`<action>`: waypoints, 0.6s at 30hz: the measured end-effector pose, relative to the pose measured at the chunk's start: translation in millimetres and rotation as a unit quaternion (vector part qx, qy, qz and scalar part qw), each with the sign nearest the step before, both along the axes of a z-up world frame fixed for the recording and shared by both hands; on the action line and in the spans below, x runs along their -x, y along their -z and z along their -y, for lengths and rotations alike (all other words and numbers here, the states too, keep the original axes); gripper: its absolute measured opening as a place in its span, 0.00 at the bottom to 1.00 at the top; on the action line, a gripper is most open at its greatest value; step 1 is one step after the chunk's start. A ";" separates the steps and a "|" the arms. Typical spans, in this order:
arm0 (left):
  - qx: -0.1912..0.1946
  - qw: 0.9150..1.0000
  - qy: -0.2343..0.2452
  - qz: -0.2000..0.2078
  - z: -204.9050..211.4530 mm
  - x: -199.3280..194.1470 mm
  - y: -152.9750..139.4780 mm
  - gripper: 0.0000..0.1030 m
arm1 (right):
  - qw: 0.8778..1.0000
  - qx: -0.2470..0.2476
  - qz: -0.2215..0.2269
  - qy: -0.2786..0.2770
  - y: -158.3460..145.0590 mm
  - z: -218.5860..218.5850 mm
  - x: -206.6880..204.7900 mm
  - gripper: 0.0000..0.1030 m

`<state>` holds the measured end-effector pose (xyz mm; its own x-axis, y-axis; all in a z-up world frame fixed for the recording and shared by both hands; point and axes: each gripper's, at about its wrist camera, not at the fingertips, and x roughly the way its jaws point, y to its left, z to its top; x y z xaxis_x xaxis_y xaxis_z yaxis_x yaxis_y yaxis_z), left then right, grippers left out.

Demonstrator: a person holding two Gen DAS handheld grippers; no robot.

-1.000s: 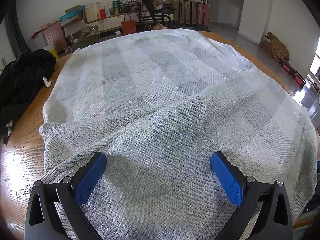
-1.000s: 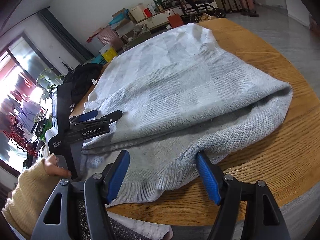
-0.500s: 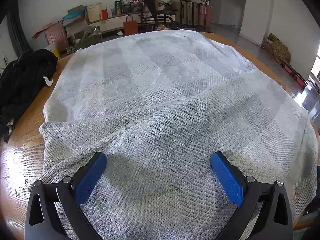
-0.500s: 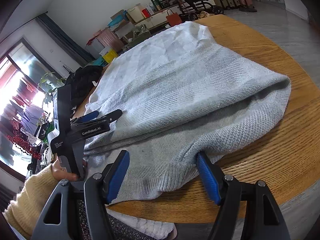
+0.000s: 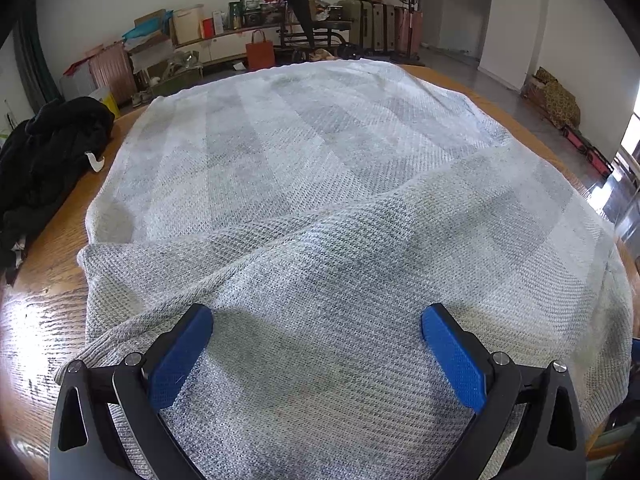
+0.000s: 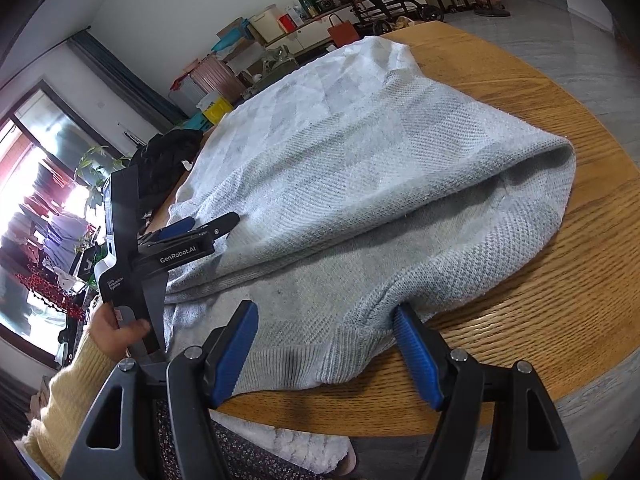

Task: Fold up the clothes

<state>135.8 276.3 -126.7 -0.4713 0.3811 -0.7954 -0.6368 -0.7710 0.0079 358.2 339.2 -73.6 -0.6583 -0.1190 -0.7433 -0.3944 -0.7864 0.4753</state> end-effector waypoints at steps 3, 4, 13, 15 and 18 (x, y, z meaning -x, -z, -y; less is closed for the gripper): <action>-0.002 1.000 0.000 0.002 -1.1 4.9 2.0 1.00 | 1.000 0.001 0.002 0.000 1.5 0.5 -0.1 0.73; -0.002 1.000 0.001 0.002 -1.0 5.1 1.9 1.00 | 1.000 0.002 0.002 0.001 2.3 0.5 0.0 0.73; 0.006 0.996 0.018 0.088 -4.0 16.4 -13.8 1.00 | 1.000 -0.011 0.005 -0.009 -4.2 6.6 3.3 0.82; -0.012 0.996 0.026 0.083 -0.6 7.0 -35.1 1.00 | 1.000 -0.016 0.006 -0.010 -8.0 6.0 2.6 0.82; -0.008 0.999 0.047 0.007 5.2 -21.7 -69.4 1.00 | 0.999 -0.035 0.009 -0.009 -13.9 6.3 -1.7 0.82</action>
<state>157.4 271.1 -57.2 -0.4210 0.4368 -0.7949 -0.7066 -0.7075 -0.0145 359.9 332.8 -59.7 -0.6437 -0.0777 -0.7613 -0.3872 -0.8250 0.4116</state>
